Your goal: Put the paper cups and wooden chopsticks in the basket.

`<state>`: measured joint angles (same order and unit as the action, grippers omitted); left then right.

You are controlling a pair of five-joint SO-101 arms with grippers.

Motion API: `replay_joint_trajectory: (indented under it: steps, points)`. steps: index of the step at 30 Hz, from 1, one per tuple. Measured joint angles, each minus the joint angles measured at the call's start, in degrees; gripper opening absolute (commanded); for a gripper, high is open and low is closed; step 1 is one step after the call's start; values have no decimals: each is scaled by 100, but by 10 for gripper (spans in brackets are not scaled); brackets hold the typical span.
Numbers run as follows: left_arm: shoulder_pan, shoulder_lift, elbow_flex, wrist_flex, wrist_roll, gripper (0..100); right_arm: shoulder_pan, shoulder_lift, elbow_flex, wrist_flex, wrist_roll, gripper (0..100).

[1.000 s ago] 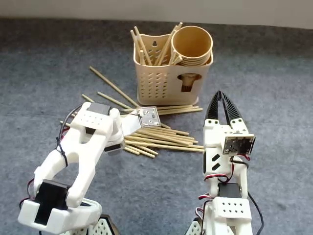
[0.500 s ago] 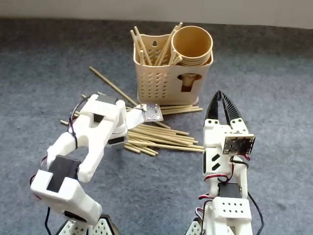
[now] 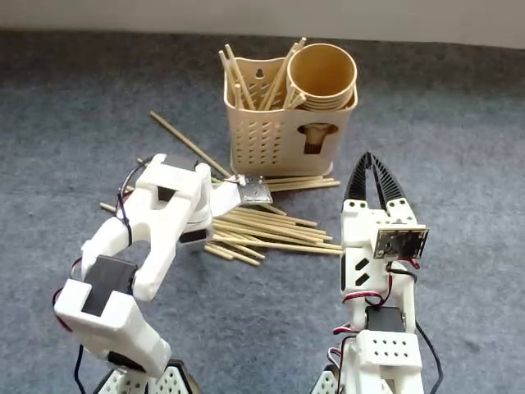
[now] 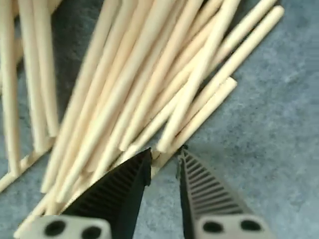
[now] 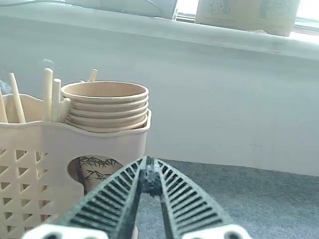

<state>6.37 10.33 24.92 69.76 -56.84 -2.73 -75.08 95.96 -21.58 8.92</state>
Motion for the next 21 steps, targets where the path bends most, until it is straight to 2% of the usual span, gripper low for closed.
replay_joint_trajectory:
  steps: [7, 15, 21]
  points:
    - [176, 44, 70, 941, 0, 14, 0, 0, 0, 0, 0, 5]
    - [220, 53, 114, 1046, 0, 18, 0, 0, 0, 0, 0, 5]
    - [229, -475, 123, 1090, 325, 127, 0, 0, 0, 0, 0, 5]
